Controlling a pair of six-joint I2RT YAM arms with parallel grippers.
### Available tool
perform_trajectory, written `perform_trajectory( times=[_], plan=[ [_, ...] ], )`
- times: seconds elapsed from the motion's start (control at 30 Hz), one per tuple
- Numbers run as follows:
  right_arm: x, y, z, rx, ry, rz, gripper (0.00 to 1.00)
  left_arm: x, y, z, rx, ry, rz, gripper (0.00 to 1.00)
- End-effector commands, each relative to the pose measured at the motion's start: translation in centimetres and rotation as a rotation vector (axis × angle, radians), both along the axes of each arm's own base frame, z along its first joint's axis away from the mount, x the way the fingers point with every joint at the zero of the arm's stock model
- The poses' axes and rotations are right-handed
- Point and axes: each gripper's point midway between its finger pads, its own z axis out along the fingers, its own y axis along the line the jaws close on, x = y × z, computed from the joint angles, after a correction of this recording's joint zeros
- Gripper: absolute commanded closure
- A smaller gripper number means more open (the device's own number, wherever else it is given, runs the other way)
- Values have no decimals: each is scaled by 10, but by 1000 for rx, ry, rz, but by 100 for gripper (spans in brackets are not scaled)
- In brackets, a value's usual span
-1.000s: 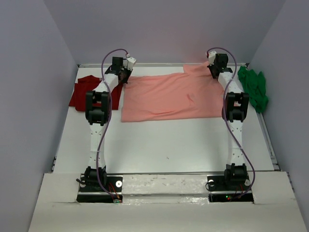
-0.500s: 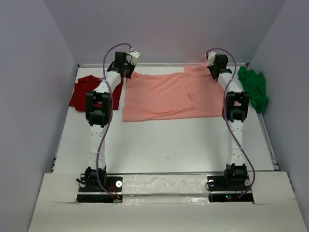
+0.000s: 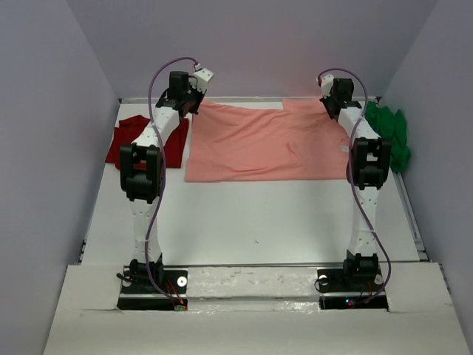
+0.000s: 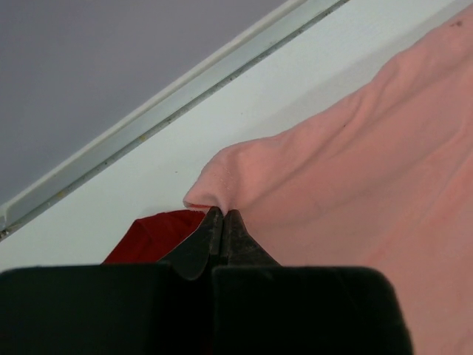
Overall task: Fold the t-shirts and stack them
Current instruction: Fold the tshirt
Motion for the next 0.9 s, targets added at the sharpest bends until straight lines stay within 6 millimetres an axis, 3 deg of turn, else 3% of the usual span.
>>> perform_trajectory(
  times=[0.0,0.23,0.63,0.87],
  plan=[
    [-1,3,65,-23,-111,4,100,-12,-2,34,0,-58,-29,100],
    [-10,1,71,-42,-103,6,100,-22,-2,27,0,-20,-43,100],
    [-22,-1,52,-90,-48,-1,100,-32,1,17,15,12,-45,100],
    [-28,-1,59,-88,-55,-7,100,-47,3,8,41,43,-71,100]
  ],
)
